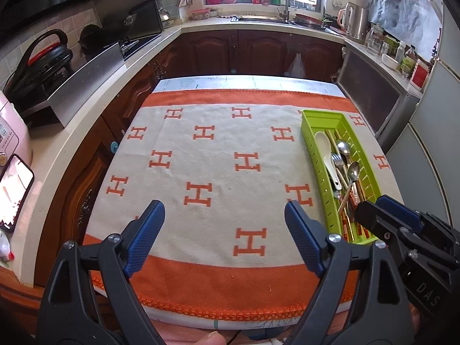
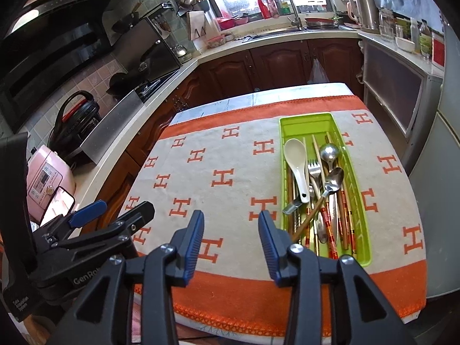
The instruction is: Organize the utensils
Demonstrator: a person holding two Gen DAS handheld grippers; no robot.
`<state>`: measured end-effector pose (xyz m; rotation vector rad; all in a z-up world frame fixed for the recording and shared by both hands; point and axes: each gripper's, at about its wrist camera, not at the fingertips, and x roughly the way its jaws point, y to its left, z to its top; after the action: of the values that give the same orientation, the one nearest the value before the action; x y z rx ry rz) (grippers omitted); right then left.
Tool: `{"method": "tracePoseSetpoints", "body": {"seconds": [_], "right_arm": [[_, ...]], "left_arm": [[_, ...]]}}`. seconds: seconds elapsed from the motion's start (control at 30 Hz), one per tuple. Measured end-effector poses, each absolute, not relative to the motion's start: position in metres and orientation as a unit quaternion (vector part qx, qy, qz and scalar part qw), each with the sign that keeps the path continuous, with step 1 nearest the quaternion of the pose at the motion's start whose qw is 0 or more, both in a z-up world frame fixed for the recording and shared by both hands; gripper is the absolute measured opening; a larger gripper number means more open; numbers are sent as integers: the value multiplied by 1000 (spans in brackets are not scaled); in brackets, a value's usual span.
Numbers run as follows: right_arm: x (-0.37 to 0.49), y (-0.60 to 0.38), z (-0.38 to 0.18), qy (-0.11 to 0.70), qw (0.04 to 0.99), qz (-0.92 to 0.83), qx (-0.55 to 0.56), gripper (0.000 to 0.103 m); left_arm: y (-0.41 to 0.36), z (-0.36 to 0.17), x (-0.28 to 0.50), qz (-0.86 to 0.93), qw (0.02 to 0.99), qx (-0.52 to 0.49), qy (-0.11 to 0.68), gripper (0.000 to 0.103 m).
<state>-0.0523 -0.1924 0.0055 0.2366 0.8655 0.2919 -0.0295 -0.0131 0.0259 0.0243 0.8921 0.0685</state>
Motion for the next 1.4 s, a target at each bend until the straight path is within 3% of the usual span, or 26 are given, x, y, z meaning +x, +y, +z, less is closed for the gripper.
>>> {"method": "tracePoseSetpoints", "body": {"seconds": [0.33, 1.4], "right_arm": [[-52, -182, 4, 416, 893, 139, 103, 47], [-52, -173, -1, 417, 892, 133, 111, 47]], "left_arm": [[-11, 19, -29, 35, 900, 10, 435, 84], [9, 9, -28, 38, 897, -16, 440, 84]]}}
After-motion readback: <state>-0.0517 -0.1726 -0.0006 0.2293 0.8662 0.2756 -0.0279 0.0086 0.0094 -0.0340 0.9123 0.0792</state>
